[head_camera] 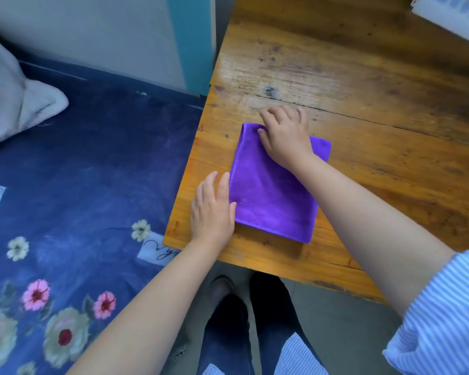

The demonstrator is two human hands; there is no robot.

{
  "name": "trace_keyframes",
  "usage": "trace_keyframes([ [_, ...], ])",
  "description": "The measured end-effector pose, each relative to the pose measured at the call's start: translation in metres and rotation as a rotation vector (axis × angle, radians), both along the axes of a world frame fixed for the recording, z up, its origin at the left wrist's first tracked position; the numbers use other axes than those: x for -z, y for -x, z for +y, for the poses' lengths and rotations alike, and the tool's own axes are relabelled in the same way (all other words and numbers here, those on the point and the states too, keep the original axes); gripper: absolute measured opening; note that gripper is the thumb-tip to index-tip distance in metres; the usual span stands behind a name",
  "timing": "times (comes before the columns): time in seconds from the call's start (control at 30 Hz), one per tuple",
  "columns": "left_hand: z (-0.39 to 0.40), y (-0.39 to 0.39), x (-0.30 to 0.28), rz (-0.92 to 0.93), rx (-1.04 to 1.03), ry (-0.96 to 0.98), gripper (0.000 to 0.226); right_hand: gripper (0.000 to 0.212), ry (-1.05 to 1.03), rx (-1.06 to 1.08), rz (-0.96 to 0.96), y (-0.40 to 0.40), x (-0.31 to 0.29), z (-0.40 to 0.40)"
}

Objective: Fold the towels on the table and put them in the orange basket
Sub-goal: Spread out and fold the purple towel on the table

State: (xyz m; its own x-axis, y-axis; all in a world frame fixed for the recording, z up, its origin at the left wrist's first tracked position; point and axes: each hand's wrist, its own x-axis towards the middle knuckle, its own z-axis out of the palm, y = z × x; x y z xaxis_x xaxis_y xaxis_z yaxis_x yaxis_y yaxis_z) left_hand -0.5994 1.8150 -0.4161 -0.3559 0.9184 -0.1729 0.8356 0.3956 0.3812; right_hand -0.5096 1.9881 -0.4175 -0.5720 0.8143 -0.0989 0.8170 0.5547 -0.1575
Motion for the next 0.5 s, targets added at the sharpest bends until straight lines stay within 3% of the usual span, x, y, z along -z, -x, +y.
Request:
trace_keyframes([
  [0.1, 0.006, -0.001, 0.005, 0.147, 0.197, -0.180, 0.053, 0.042, -0.106, -0.015, 0.092, -0.026, -0.003, -0.018],
  [0.17, 0.016, -0.003, 0.007, 0.129, 0.265, -0.125, 0.051, 0.042, -0.130, -0.029, 0.083, -0.045, -0.001, -0.031],
  [0.33, 0.047, -0.010, 0.026, 0.106, 0.309, 0.134, 0.058, 0.051, 0.036, -0.020, -0.098, -0.066, 0.017, -0.038],
  [0.5, 0.044, -0.006, 0.032, 0.086, 0.284, 0.158, 0.060, 0.052, 0.057, -0.016, -0.075, -0.070, 0.023, -0.024],
])
